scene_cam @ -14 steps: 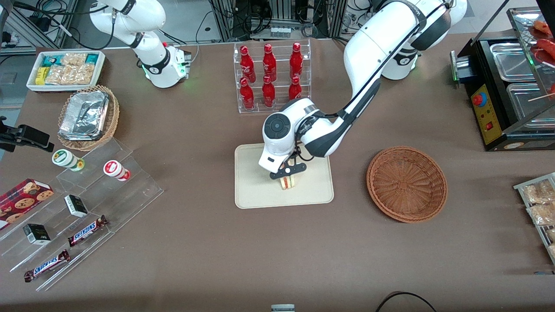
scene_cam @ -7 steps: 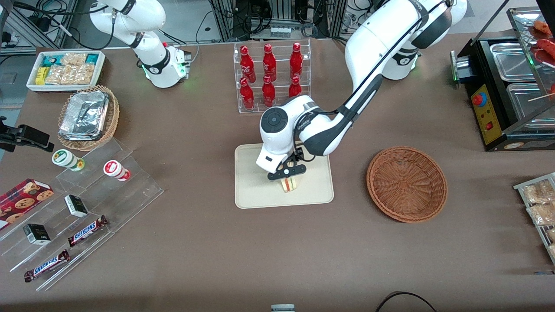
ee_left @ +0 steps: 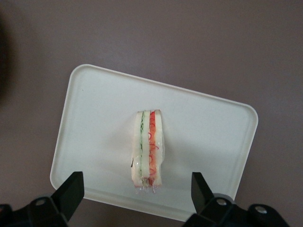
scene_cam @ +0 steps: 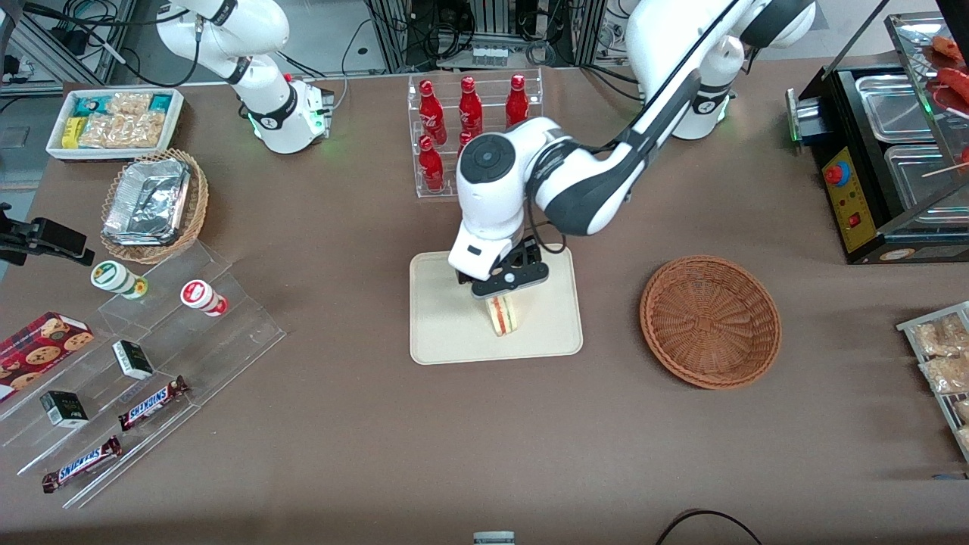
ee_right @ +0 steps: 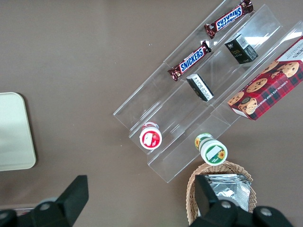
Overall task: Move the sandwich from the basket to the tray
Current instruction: 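Lower the sandwich onto the tray and open the left gripper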
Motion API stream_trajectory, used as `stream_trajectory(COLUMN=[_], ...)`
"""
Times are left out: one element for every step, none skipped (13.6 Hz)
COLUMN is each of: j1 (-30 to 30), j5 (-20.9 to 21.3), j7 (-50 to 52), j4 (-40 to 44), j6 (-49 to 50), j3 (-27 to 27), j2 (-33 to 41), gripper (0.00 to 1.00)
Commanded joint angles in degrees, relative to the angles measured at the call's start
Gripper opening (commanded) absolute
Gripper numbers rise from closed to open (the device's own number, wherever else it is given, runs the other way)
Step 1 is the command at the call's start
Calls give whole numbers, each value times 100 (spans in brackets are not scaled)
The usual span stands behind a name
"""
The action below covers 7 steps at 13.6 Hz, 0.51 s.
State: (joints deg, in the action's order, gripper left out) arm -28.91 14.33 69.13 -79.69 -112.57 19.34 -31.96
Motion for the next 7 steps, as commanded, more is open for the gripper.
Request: stream_trajectory(j1=[-9,-9,-18,-9,-9,-18,-18], j5=[-289,-438,-648,-859,-1096,-1307,-1423], j7=[-205,-407,-679,-1073,-1477,-1873,-2286], j4=[-143,-134,-152,-195,-257,-353,-519], j6=[104,200,279,375,524,639,744], j3=[-272,-438,-648,-824,-1052,-1333,-1536], j2=[400,462,558,672,769,883,1041], gripper=[100,100,100,100,100,100,100])
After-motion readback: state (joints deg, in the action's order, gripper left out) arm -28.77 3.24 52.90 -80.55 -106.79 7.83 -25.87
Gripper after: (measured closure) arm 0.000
